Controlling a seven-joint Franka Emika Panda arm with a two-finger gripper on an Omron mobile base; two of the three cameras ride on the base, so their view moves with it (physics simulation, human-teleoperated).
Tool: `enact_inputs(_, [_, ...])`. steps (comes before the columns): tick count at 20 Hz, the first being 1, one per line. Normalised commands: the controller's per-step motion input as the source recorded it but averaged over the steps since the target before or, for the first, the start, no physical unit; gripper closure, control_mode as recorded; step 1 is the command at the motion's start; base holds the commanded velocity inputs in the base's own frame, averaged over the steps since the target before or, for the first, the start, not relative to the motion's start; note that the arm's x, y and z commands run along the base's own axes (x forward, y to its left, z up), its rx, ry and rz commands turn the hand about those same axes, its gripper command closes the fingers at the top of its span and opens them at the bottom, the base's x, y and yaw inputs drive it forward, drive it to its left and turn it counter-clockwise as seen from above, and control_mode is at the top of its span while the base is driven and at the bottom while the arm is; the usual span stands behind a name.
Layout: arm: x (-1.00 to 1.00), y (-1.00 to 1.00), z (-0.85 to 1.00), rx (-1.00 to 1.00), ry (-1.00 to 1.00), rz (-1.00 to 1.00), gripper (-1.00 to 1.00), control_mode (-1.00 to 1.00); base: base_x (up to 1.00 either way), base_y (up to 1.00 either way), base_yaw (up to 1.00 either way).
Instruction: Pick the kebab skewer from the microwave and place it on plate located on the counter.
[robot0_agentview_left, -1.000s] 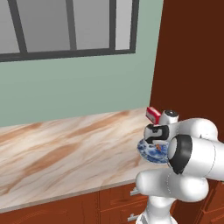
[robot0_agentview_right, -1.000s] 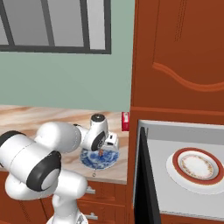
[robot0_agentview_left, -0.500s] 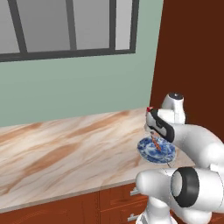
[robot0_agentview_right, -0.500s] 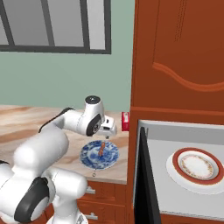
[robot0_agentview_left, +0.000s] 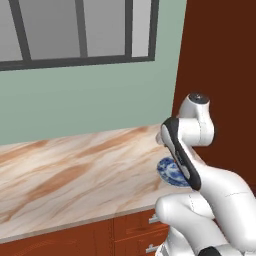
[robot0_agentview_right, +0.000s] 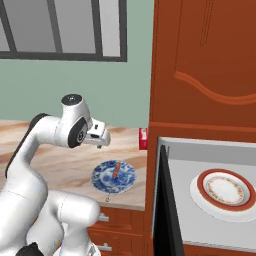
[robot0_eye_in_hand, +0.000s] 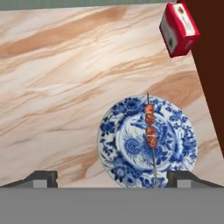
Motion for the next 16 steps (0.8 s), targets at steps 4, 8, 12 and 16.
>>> enact_inputs(4, [-0.68, 0.0, 0.72, 0.0, -0.03, 0.0, -1.0, -1.0, 0.0, 0.0, 0.0])
enact_inputs(8, [-0.49, 0.01, 0.8, 0.0, 0.0, 0.0, -1.0, -1.0, 0.0, 0.0, 0.0])
enact_inputs(12, [-0.17, 0.0, 0.78, 0.0, -0.02, 0.0, -1.0, -1.0, 0.0, 0.0, 0.0])
enact_inputs(16, [-0.09, 0.0, 0.7, 0.0, -0.01, 0.0, -1.0, -1.0, 0.0, 0.0, 0.0])
